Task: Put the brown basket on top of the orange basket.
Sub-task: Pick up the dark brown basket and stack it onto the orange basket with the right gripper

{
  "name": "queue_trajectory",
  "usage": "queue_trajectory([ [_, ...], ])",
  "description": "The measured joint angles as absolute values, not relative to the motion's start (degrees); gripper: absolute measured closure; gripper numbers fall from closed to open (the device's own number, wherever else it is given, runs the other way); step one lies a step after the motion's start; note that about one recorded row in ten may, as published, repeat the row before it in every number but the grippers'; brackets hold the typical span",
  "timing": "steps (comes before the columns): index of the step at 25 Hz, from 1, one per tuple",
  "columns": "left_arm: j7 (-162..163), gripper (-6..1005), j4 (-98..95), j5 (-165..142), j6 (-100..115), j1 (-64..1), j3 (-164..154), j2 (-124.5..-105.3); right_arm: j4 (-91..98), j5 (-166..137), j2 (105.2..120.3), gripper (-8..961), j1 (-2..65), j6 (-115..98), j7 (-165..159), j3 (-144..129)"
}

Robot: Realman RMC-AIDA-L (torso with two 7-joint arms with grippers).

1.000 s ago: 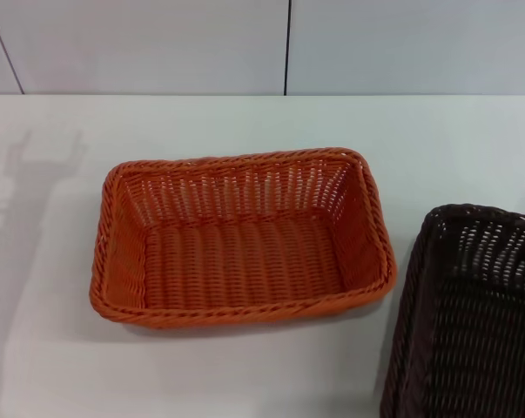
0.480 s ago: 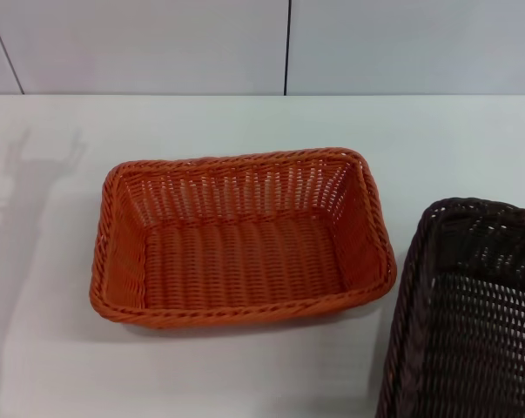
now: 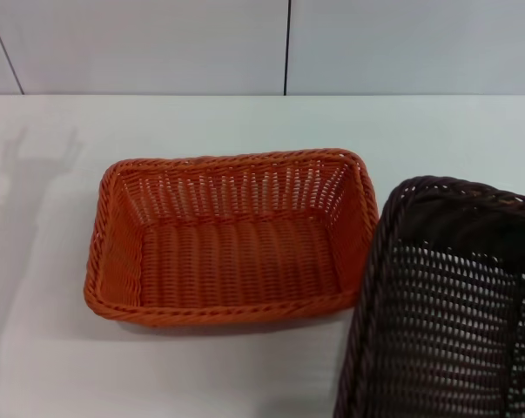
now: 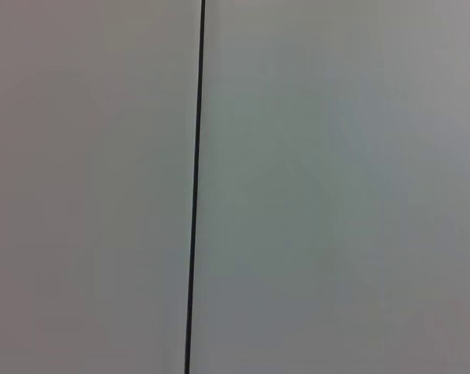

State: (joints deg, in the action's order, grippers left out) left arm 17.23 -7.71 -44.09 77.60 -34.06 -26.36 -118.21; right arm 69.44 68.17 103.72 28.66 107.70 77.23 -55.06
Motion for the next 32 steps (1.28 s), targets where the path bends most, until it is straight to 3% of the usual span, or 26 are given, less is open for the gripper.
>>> queue_trajectory([
  [8,17.23,167,-8.51,-43.97,77.61,-33.58,-26.08,-118.16,78.17,79.37,103.36,784,25.27,107.94,72.82,-58.88],
  [17,17.23,167,-9.05,-43.93,76.33,-33.87,-26.27,-118.12,79.64,89.62,104.06,785,25.09,107.58,72.77,-58.19],
  [20,17.23,167,-9.06,-44.03,75.93,-33.97,-26.28,-118.12,79.75,90.64,105.34,785,25.95,107.32,73.53,-57.04],
  [21,17.23,167,-9.06,-44.03,75.92,-33.99,-26.28,-118.12,79.72,90.15,106.47,785,26.90,107.25,74.48,-56.24],
  [22,17.23,167,-9.06,-44.03,75.92,-33.99,-26.28,-118.12,79.72,90.15,106.47,786,26.90,107.25,74.48,-56.24],
  [24,17.23,167,-9.10,-44.04,75.88,-34.01,-26.28,-118.12,79.32,88.34,108.42,786,28.57,106.82,76.60,-54.71],
  [25,17.23,167,-9.10,-44.04,75.88,-34.01,-26.28,-118.12,79.32,88.34,108.42,786,28.57,106.82,76.60,-54.71],
  [26,17.23,167,-9.10,-44.04,75.88,-34.01,-26.28,-118.12,79.19,86.41,109.77,786,29.54,106.12,78.13,-53.73],
  [27,17.23,167,-9.37,-44.07,75.83,-34.02,-26.28,-118.12,79.19,86.41,109.77,786,29.54,106.12,78.13,-53.73],
  [28,17.23,167,-9.37,-44.07,75.83,-34.02,-26.28,-118.12,78.92,84.65,111.00,786,30.60,104.92,80.02,-52.93],
  [32,17.23,167,-9.30,-44.14,75.43,-34.02,-26.28,-118.14,77.54,83.87,112.12,786,32.18,102.83,82.54,-52.43],
])
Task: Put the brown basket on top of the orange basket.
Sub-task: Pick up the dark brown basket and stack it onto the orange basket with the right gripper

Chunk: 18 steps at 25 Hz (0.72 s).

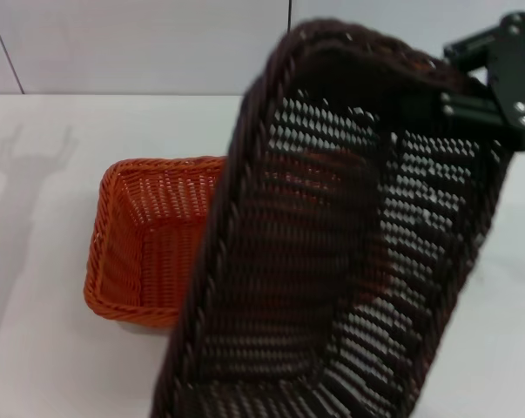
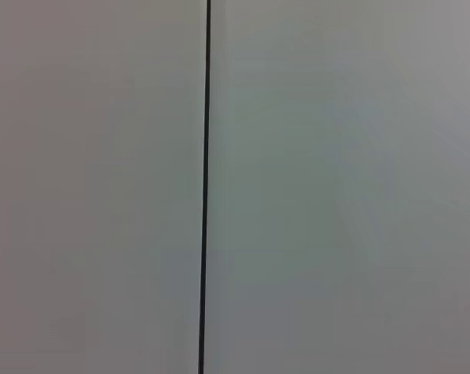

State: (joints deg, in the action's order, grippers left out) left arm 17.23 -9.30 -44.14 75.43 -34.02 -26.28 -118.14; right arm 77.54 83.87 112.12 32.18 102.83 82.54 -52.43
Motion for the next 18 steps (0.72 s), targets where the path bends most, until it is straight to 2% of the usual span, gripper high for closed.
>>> queue_trajectory([
  [9,17.23,167,-8.84,-44.21,75.22,-34.01,-26.37,-118.24,70.08,85.49,113.70,787,37.71,98.59,89.34,-48.88],
  [13,17.23,167,-8.54,-44.22,75.08,-34.01,-26.38,-118.31,69.73,86.53,114.21,788,38.01,96.62,91.10,-48.79],
  [18,17.23,167,-8.35,-44.22,74.65,-33.99,-26.82,-118.31,67.12,87.13,115.64,788,38.83,93.63,95.03,-49.34],
])
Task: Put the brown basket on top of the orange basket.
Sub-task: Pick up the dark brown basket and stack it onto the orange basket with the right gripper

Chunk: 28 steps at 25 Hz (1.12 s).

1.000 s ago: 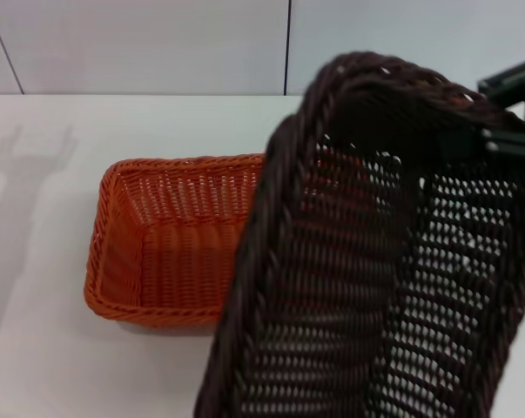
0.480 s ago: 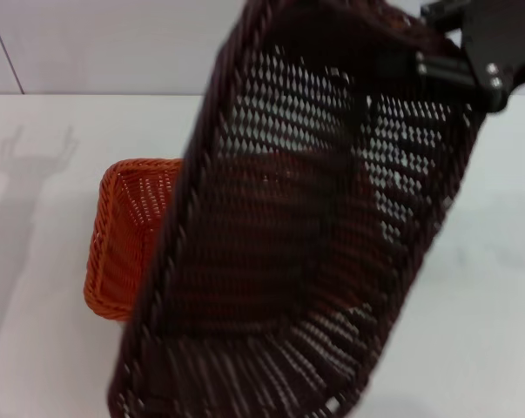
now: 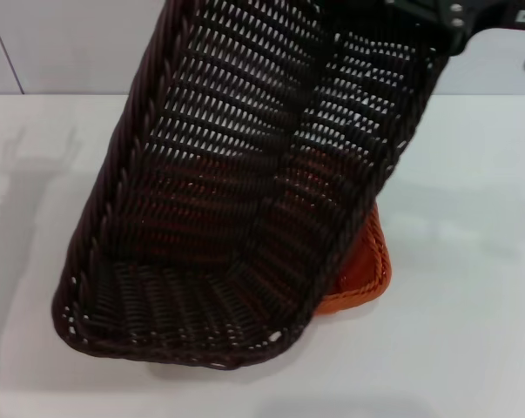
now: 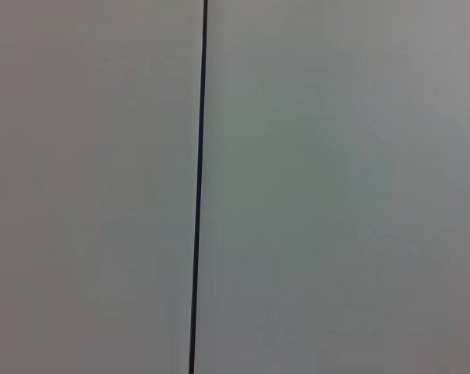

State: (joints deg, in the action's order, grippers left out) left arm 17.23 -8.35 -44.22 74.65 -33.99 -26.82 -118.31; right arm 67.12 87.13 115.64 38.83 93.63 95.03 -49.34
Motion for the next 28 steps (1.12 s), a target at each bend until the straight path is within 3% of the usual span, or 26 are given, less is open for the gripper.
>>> queue_trajectory([
  [11,17.23,167,-8.26,-44.21,74.04,-33.68,-27.64,-118.29,55.03,87.46,118.45,789,40.75,86.10,106.45,-54.40],
  [18,17.23,167,-8.36,-44.20,72.83,-33.89,-28.08,-118.23,52.33,90.28,118.84,790,39.65,85.47,108.72,-55.71],
  [28,17.23,167,-8.78,-44.33,71.96,-34.66,-29.65,-118.21,49.89,92.55,119.35,791,32.71,84.13,112.31,-57.26],
])
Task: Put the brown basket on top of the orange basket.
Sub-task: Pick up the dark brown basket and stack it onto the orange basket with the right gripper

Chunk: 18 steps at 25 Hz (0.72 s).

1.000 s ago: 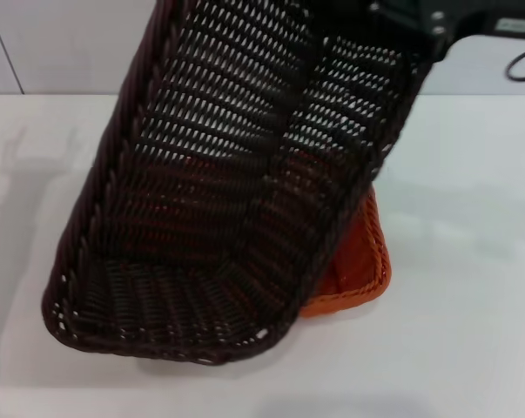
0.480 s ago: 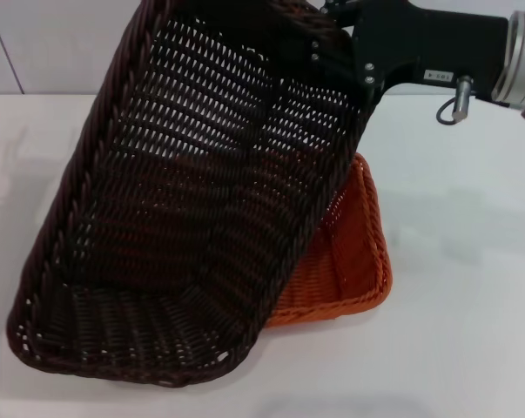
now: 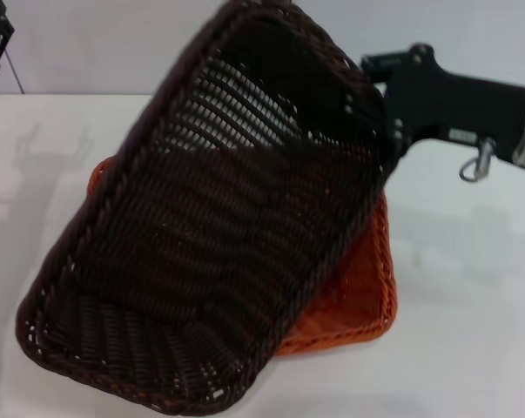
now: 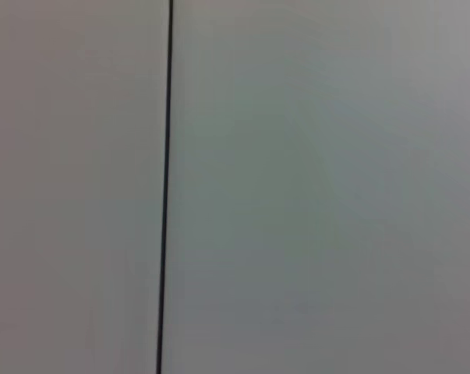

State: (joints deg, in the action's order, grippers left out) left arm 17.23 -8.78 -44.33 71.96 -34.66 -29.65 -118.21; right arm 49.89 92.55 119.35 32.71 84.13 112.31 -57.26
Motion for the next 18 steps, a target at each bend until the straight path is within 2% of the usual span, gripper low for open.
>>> queue_trajectory([
  [6,17.23,167,-8.82,-44.33,71.42,-35.34,-31.14,-118.22,49.65,96.86,119.25,791,27.01,84.52,113.95,-57.55],
  [18,17.23,167,-8.81,-44.29,71.36,-35.68,-32.34,-118.39,48.68,97.87,119.31,792,23.64,81.08,114.62,-56.63],
])
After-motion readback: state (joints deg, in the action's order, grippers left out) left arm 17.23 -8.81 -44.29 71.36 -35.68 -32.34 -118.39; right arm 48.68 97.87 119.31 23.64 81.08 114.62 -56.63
